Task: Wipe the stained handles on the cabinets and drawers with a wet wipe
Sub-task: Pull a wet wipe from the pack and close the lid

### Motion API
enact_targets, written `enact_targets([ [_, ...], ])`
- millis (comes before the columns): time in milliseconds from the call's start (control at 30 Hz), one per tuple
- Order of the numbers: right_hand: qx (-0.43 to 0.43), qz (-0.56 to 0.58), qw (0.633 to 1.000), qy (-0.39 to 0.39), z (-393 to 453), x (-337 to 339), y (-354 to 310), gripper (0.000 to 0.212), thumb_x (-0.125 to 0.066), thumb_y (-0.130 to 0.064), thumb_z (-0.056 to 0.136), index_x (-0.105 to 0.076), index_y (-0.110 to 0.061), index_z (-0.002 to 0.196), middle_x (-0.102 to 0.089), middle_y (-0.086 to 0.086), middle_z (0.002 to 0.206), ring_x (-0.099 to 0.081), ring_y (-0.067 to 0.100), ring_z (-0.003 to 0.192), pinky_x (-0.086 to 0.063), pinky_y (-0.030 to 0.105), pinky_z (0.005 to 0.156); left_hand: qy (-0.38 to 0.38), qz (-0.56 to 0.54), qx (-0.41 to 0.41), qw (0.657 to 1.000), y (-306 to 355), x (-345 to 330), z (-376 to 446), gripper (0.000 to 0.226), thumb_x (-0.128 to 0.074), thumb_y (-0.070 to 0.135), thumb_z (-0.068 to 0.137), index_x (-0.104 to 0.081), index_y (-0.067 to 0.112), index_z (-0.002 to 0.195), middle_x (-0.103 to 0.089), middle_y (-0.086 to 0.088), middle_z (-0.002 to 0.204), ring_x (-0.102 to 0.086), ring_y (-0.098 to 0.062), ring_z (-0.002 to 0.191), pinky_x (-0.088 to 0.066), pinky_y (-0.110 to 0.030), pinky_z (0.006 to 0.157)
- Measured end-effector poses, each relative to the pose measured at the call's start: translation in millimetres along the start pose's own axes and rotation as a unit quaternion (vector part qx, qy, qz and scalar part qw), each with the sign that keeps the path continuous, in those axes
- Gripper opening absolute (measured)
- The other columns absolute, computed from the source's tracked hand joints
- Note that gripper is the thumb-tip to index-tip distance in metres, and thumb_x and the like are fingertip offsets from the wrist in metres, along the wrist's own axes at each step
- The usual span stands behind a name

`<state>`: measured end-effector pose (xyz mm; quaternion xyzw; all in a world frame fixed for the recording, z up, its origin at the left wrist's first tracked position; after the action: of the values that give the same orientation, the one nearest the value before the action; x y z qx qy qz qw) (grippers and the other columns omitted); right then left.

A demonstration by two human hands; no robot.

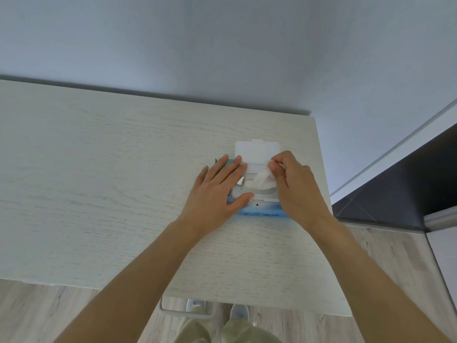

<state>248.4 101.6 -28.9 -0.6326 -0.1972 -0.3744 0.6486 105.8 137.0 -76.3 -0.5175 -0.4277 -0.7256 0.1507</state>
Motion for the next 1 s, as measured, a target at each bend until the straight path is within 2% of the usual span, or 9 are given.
enact_targets([
  [67,0.003,0.028,1.0,0.007,2.1,2.8,-1.8,0.013,-0.039,-0.03,0.102,-0.042,-0.031,0.089,-0.05,-0.017,0.081,-0.049,0.008,0.076,-0.042,0.013,0.068,-0.01,0.028,0.0,1.0,0.5,1.3,0.4,0.08,-0.012,0.07,0.081,-0.014,0.03,0.15,-0.002,0.019,0.154,0.008,-0.002,0.143,0.003,-0.037,0.12],
  [233,-0.004,0.03,0.999,0.028,2.1,13.2,5.4,0.015,-0.054,-0.033,0.094,-0.039,-0.034,0.095,-0.047,-0.026,0.084,-0.052,-0.006,0.081,-0.036,0.009,0.064,0.005,0.071,-0.023,0.997,8.1,10.3,2.4,0.067,-0.009,0.067,0.085,0.005,0.039,0.144,0.0,0.014,0.158,0.004,-0.008,0.146,0.01,-0.043,0.118],
  [333,-0.008,0.026,0.999,0.027,-1.9,19.1,11.4,0.016,-0.049,-0.023,0.098,-0.039,-0.035,0.1,-0.045,-0.031,0.083,-0.05,-0.018,0.082,-0.041,0.002,0.059,0.058,0.008,-0.08,0.995,23.2,19.7,1.4,0.064,-0.024,0.064,0.093,0.006,0.042,0.145,0.0,0.01,0.158,-0.004,-0.008,0.145,-0.009,-0.046,0.119],
  [433,-0.02,0.033,0.999,0.014,-5.6,22.6,13.4,0.023,-0.048,-0.017,0.099,-0.04,-0.038,0.106,-0.046,-0.03,0.091,-0.051,-0.012,0.078,-0.038,-0.005,0.063,0.122,-0.084,-0.083,0.985,31.8,28.2,-0.9,0.067,-0.035,0.053,0.095,0.004,0.038,0.147,0.003,0.006,0.159,-0.01,0.003,0.138,-0.039,-0.041,0.106],
  [533,-0.013,0.044,0.999,0.027,-7.9,30.7,9.5,0.019,-0.051,-0.023,0.097,-0.043,-0.037,0.108,-0.045,-0.031,0.094,-0.049,-0.017,0.082,-0.034,-0.009,0.066,0.108,-0.147,-0.044,0.982,36.3,24.3,-4.7,0.064,-0.038,0.053,0.096,-0.001,0.037,0.147,-0.026,0.004,0.153,-0.038,0.004,0.122,-0.05,-0.033,0.091],
  [733,-0.004,0.079,0.997,0.023,-12.6,38.2,4.0,0.011,-0.048,-0.038,0.095,-0.045,-0.039,0.106,-0.048,-0.034,0.095,-0.044,-0.026,0.09,-0.035,-0.007,0.07,0.093,-0.018,-0.074,0.993,42.1,21.7,6.0,0.05,-0.045,0.025,0.101,-0.03,0.02,0.148,-0.063,0.003,0.124,-0.057,-0.018,0.112,-0.037,-0.027,0.099],
  [867,-0.001,0.108,0.994,0.007,-16.0,31.8,3.5,0.016,-0.038,-0.029,0.101,-0.049,-0.036,0.11,-0.054,-0.024,0.098,-0.05,-0.017,0.085,-0.036,-0.002,0.072,0.104,-0.012,-0.034,0.994,25.5,35.8,40.7,0.063,-0.053,0.029,0.096,-0.022,0.019,0.15,-0.03,-0.002,0.153,-0.03,-0.02,0.136,-0.024,-0.033,0.111],
  [933,-0.004,0.102,0.995,0.0,-17.1,27.0,3.2,0.014,-0.04,-0.032,0.099,-0.047,-0.038,0.11,-0.052,-0.026,0.101,-0.05,-0.015,0.092,-0.038,0.003,0.076,0.065,0.044,0.011,0.997,14.5,33.4,62.3,0.079,-0.05,0.048,0.094,-0.006,0.019,0.153,-0.001,-0.006,0.16,-0.005,-0.022,0.145,-0.005,-0.036,0.117],
  [1000,-0.007,0.094,0.996,-0.003,-18.0,23.0,4.6,0.013,-0.046,-0.036,0.096,-0.044,-0.04,0.108,-0.048,-0.032,0.099,-0.047,-0.018,0.094,-0.039,0.004,0.076,0.0,0.073,0.071,0.995,3.7,23.3,77.2,0.087,-0.037,0.065,0.09,0.007,0.023,0.152,0.003,-0.01,0.16,0.001,-0.023,0.146,0.006,-0.043,0.116],
])
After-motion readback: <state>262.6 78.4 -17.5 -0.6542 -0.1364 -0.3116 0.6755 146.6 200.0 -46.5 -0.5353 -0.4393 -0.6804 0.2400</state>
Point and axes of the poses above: each hand's wrist, its own z-axis towards the middle knuckle, its own x-axis out of the back of the hand, y = z × x, the point moved 7 cm from there along z, towards the middle knuckle
